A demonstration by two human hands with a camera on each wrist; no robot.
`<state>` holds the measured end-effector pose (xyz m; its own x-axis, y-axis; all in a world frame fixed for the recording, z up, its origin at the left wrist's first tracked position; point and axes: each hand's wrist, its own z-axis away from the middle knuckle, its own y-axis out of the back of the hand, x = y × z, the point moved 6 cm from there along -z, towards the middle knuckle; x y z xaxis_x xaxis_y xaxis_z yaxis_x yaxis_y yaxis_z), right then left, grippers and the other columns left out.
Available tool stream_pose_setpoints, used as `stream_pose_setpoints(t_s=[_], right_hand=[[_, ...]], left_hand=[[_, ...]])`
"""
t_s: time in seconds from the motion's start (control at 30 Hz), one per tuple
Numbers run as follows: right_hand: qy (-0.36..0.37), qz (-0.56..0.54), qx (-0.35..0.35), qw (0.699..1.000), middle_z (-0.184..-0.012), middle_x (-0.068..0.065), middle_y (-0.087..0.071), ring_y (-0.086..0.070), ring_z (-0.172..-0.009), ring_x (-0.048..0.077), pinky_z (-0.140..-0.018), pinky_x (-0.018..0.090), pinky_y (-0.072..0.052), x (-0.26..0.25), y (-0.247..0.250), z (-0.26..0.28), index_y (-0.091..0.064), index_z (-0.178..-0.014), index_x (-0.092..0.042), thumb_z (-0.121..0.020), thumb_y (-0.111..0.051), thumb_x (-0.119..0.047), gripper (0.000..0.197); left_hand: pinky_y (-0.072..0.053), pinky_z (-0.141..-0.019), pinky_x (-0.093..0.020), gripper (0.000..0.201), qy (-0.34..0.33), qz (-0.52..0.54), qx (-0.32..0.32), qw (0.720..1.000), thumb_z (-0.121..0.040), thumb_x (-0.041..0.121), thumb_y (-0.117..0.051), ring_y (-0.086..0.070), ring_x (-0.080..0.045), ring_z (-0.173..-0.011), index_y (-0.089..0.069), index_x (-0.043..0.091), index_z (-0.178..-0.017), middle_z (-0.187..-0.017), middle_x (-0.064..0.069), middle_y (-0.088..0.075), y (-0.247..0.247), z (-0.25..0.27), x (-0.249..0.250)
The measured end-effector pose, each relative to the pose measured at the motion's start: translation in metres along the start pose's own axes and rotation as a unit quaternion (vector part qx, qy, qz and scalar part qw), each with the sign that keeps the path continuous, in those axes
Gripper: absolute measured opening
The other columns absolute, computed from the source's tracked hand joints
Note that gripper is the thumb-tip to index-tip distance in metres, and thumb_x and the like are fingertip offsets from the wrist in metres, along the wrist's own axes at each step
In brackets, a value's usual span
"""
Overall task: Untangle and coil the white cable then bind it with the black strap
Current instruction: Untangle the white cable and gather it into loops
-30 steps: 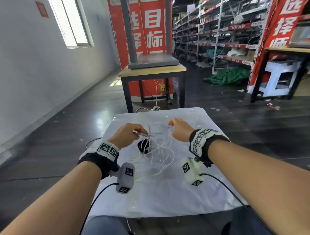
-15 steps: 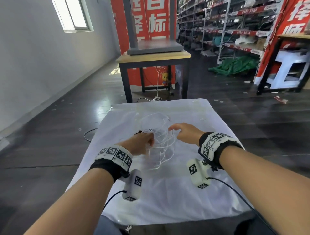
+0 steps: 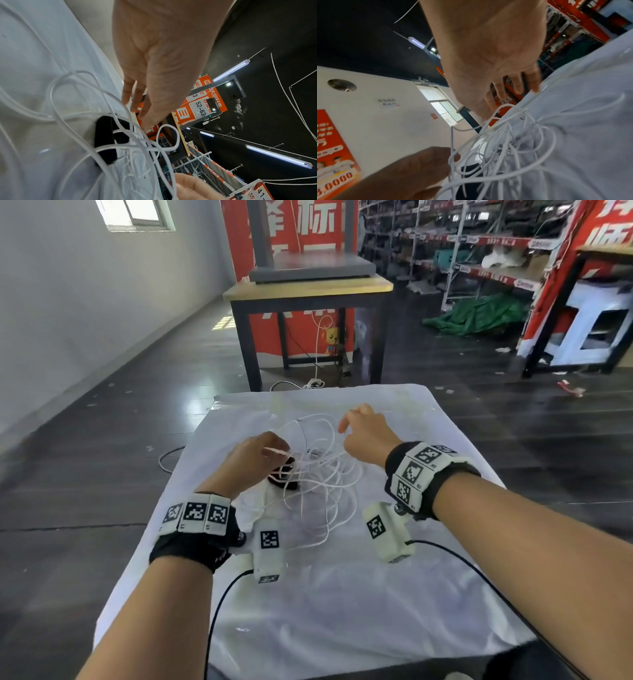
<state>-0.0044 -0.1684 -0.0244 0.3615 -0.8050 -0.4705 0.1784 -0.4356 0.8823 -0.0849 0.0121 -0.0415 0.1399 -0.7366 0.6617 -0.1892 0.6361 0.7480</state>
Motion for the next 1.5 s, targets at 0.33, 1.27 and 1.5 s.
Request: stream_pose_setpoints(t_s=[0.33, 1.27, 1.5], right_hand=[[-0.057, -0.127, -0.036, 0.99, -0.097, 0.008, -0.057, -0.058, -0.067, 0.016, -0.058, 0.02, -0.047, 0.012, -0.022, -0.002, -0.058, -0.12, -0.003, -0.089, -0.052, -0.004, 0.032], [-0.009, -0.139, 0.029, 0.99, -0.13, 0.014, -0.056, -0.05, -0.12, 0.029, -0.095, 0.029, -0.038, -0.021, -0.002, -0.013, -0.055, -0.125, -0.002, -0.096, -0.039, -0.007, 0.033], [-0.028, -0.051, -0.152, 0.987, -0.121, 0.018, -0.063, -0.06, -0.113, 0.031, -0.091, 0.033, -0.049, -0.042, -0.055, -0.022, -0.061, -0.12, 0.002, -0.093, -0.05, -0.009, 0.032]], left_hand=[[-0.051, -0.087, -0.034, 0.05, 0.077, 0.007, -0.082, 0.994, -0.09, 0.045, -0.058, -0.061, -0.024, -0.096, -0.044, 0.028, -0.136, -0.116, -0.006, -0.062, -0.008, 0.0, -0.014], [-0.052, -0.068, -0.035, 0.021, 0.152, 0.59, 0.153, 0.778, -0.1, 0.015, -0.044, -0.065, -0.016, -0.083, -0.063, 0.02, -0.092, -0.09, -0.002, -0.07, 0.055, 0.019, -0.036], [-0.05, -0.066, -0.036, 0.014, 0.193, 0.588, 0.189, 0.763, -0.099, 0.015, -0.047, -0.064, -0.015, -0.081, -0.059, 0.02, -0.095, -0.089, -0.001, -0.067, 0.058, 0.017, -0.067]])
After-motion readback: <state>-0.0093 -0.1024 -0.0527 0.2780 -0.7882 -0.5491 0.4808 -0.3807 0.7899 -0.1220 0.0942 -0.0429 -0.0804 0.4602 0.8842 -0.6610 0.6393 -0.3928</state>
